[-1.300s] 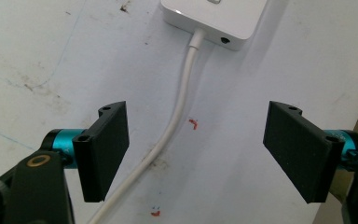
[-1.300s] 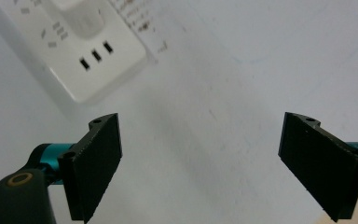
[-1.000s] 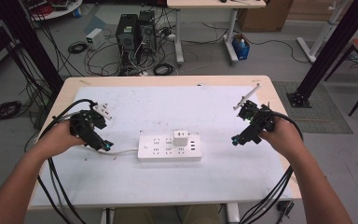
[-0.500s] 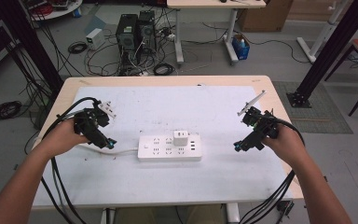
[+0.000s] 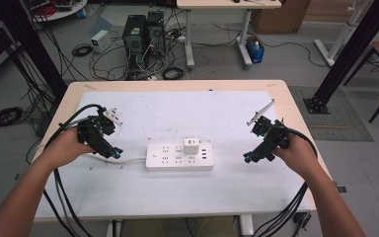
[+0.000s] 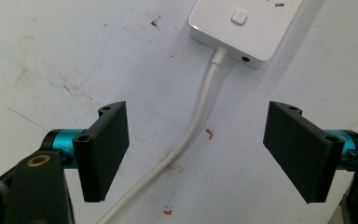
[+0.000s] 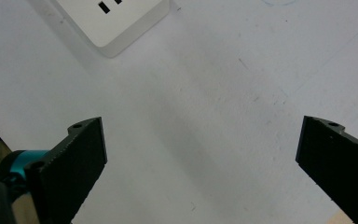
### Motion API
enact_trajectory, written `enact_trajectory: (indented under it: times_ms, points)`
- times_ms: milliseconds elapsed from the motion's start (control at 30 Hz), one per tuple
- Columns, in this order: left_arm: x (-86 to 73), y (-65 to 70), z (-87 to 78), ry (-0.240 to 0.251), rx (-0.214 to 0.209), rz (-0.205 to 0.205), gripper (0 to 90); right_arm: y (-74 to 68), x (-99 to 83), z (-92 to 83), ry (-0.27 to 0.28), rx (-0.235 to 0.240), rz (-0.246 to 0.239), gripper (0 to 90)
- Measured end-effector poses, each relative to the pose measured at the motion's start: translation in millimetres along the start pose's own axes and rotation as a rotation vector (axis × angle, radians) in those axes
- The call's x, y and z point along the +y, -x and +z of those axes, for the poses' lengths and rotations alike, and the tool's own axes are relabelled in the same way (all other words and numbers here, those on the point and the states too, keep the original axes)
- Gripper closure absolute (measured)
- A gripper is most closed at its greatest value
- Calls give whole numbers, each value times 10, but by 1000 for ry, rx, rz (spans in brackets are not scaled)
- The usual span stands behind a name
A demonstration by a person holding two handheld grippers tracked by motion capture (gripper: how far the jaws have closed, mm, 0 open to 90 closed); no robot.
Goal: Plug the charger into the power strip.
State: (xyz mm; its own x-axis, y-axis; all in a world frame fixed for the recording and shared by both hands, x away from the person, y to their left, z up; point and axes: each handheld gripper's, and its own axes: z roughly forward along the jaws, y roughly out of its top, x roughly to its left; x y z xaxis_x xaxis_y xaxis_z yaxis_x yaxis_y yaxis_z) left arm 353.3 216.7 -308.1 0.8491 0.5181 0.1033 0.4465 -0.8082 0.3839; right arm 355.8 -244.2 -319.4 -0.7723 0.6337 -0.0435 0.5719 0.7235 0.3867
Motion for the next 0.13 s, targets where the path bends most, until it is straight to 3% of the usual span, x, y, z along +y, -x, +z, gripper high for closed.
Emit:
enact_trajectory:
  times_ms: [133]
  points:
    - [6,-15,8,-3,5,0,226,24,-34,10,7,9,17,11]
